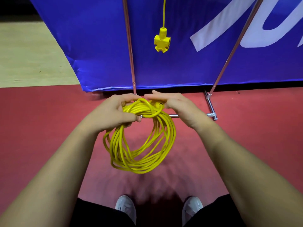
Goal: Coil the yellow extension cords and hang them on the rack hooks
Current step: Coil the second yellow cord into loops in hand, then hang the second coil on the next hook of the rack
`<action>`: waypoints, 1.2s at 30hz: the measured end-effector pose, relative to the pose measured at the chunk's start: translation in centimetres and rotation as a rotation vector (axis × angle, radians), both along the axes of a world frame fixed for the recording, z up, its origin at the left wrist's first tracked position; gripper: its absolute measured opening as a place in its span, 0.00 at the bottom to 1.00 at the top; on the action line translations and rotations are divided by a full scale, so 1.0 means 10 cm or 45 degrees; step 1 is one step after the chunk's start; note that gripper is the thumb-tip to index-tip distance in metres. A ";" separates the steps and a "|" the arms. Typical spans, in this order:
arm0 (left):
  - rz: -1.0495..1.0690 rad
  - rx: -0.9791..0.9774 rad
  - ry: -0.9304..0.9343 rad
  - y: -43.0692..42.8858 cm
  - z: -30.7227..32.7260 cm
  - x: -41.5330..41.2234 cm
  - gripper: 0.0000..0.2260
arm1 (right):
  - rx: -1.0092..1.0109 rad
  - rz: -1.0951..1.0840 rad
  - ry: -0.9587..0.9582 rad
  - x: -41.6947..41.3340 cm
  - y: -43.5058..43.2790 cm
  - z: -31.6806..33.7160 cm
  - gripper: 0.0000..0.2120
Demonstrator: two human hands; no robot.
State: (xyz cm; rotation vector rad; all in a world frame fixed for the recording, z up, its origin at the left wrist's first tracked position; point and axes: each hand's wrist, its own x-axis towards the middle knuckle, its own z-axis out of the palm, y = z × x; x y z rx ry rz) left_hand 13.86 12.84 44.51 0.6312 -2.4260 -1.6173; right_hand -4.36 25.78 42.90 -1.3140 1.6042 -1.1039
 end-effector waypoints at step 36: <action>-0.049 -0.176 0.208 -1.36 1.31 -1.37 0.24 | -0.049 -0.304 -0.071 -1.35 -0.96 1.42 0.26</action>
